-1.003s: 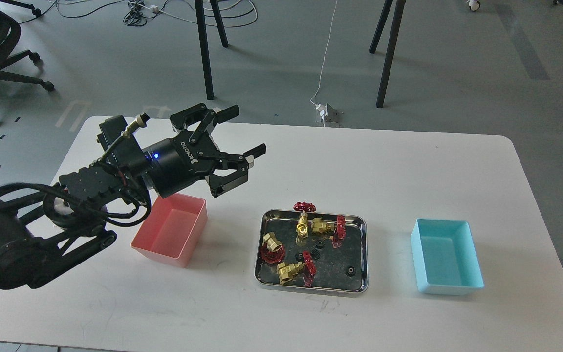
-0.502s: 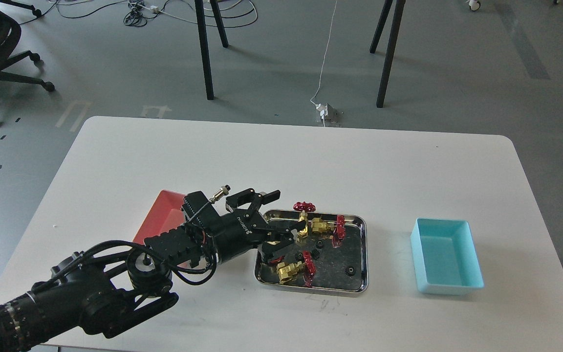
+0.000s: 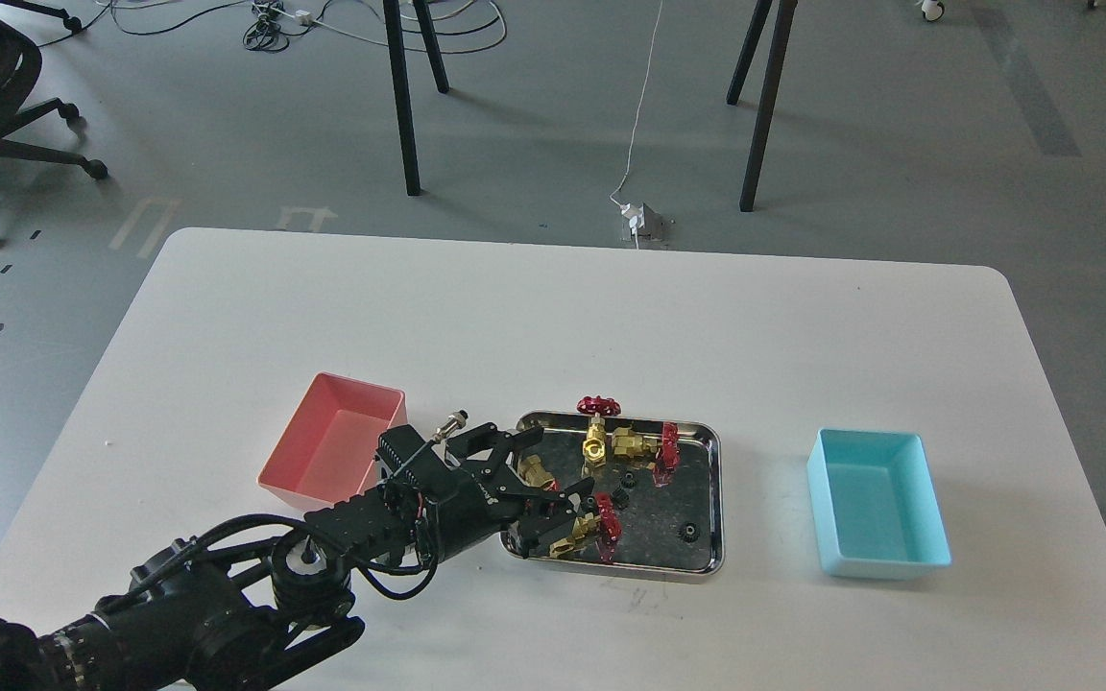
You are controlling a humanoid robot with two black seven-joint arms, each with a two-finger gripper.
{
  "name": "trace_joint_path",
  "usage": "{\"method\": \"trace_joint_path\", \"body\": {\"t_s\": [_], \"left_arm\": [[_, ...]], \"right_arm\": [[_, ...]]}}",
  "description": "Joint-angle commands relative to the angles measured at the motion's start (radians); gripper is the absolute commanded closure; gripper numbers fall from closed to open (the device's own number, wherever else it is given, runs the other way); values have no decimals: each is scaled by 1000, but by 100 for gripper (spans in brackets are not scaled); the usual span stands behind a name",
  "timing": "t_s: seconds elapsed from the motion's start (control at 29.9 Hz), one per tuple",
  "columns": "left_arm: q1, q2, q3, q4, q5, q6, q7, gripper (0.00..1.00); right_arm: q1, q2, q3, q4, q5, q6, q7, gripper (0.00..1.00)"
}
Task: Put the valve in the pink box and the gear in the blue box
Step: 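Lower the left gripper onto the brass valve nearest the pink box and grasp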
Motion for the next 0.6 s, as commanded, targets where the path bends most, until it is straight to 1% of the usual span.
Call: {"method": "trace_joint_path", "body": {"t_s": [0.0,0.1,0.13,0.2,0.3,0.4,0.43,0.47,0.57], "left_arm": [[1,1,1,17,0,0,-3,10],[0,-5,1,27,0,0,-3,11],[0,-7,1,31,0,0,-3,12],[0,-5,1,33,0,0,-3,19],[1,-2,1,33,0,-1,-4,34],[1,-7,6,31,0,-6,-4,39],[1,-9,4,31,0,-8,-6,44],[4,-7,4,30,0,-9,-6,53],[10,-1,4,27,0,-11,-7,68]], "right_arm": [[2,3,0,0,0,0,-1,1],[5,5,0,0,0,0,-1,1],[5,5,0,0,0,0,-1,1],[5,5,-2,0,0,0,-1,1],[5,5,-3,-2,0,0,-1,1],[5,3,-3,-2,0,0,-1,1],[5,2,-3,-2,0,0,-1,1],[5,2,-5,-2,0,0,-1,1],[5,5,-6,-5,-1,0,-1,1]]}}
